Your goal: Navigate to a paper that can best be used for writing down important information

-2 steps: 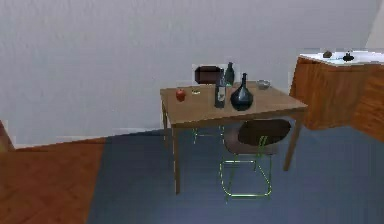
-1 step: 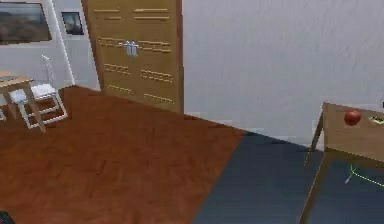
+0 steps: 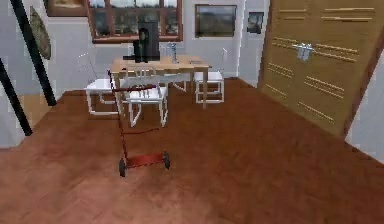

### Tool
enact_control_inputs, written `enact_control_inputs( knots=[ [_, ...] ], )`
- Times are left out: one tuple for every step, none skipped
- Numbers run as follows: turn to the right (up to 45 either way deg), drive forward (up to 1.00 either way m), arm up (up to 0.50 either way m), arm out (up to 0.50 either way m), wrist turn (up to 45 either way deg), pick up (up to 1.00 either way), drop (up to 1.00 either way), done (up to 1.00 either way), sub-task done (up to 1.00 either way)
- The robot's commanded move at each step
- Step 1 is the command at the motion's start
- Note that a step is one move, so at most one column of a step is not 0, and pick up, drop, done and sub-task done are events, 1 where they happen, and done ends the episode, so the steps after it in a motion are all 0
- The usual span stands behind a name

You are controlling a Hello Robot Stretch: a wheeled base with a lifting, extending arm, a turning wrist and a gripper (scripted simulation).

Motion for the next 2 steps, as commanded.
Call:
enact_control_inputs(
  knots=[
    [-42.0, 0.0, 0.0, 0.0, 0.0, 0.0, 0.0, 0.0, 0.0],
    [0.0, 1.0, 0.0, 0.0, 0.0, 0.0, 0.0, 0.0, 0.0]
  ],
)
